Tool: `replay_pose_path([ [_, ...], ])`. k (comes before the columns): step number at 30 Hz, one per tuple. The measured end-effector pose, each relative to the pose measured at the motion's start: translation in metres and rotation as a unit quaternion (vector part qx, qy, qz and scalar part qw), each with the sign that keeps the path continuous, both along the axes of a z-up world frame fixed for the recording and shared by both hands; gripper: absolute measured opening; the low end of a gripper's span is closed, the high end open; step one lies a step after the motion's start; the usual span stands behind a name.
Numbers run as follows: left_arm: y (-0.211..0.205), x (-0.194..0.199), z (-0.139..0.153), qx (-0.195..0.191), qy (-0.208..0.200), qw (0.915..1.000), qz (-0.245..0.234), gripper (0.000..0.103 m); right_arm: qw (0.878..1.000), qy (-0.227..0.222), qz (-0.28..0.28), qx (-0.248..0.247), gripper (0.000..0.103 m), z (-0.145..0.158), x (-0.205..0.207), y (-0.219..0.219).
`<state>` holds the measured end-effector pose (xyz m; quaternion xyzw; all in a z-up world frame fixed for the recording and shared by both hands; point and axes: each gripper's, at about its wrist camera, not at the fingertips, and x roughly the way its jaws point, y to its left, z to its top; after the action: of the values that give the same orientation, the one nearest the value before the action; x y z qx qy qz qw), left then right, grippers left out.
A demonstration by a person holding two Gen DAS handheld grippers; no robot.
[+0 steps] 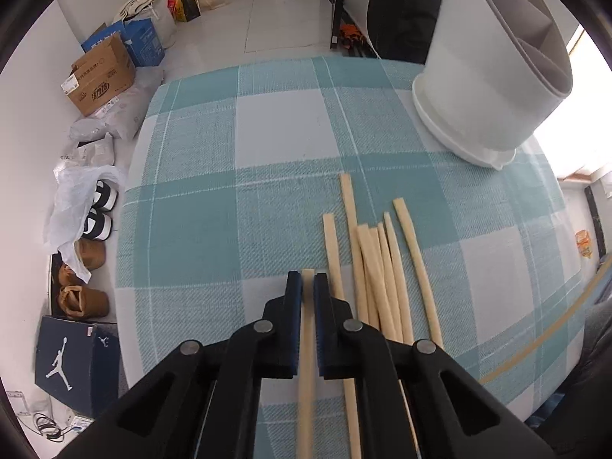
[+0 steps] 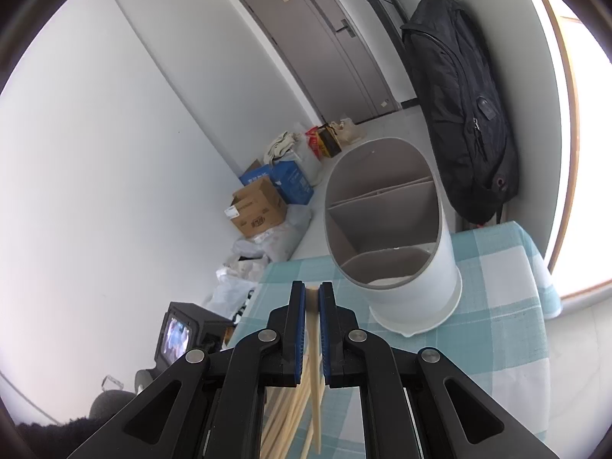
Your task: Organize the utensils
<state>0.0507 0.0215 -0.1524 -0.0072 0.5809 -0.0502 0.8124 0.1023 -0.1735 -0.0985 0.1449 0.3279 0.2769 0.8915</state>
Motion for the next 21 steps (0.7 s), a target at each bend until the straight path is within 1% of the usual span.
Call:
replay_pose_path([
  [2, 0.005, 0.003, 0.000, -0.016, -0.004, 0.9998, 0.007, 0.002, 1.000, -0.003, -0.001, -0.001, 0.007, 0.001, -0.001, -0.001],
  [4, 0.008, 0.003, 0.005, -0.025, -0.016, 0.9994, 0.017, 0.002, 1.000, -0.008, -0.002, -0.004, 0.007, 0.003, -0.002, -0.002],
  [7, 0.018, -0.004, 0.028, -0.043, -0.070, 0.9958, 0.040, 0.002, 1.000, -0.018, -0.005, -0.007, 0.007, 0.006, -0.006, -0.004],
  [9, 0.022, -0.012, 0.051, -0.052, -0.122, 0.9898, 0.052, 0.002, 1.000, -0.023, -0.006, -0.009, 0.007, 0.007, -0.008, -0.004],
  [10, 0.022, -0.015, 0.058, -0.053, -0.135, 0.9880, 0.054, 0.002, 1.000, -0.025, -0.008, -0.009, 0.007, 0.008, -0.009, -0.004],
  [12, 0.022, -0.022, 0.077, -0.059, -0.170, 0.9818, 0.060, 0.002, 0.999, -0.032, -0.009, -0.009, 0.007, 0.011, -0.013, -0.005],
  [13, 0.022, -0.029, 0.089, -0.067, -0.192, 0.9769, 0.065, 0.002, 0.999, -0.036, -0.011, -0.008, 0.007, 0.012, -0.015, -0.005],
  [15, 0.020, -0.035, 0.102, -0.080, -0.213, 0.9711, 0.070, 0.002, 0.999, -0.047, -0.011, -0.006, 0.006, 0.017, -0.019, -0.005],
  [18, 0.019, -0.042, 0.126, -0.110, -0.252, 0.9581, 0.080, 0.002, 0.997, -0.070, -0.013, -0.002, 0.006, 0.028, -0.027, -0.007],
  [21, 0.020, -0.040, 0.143, -0.136, -0.275, 0.9482, 0.081, 0.002, 0.996, -0.085, -0.014, 0.002, 0.006, 0.042, -0.030, -0.008],
])
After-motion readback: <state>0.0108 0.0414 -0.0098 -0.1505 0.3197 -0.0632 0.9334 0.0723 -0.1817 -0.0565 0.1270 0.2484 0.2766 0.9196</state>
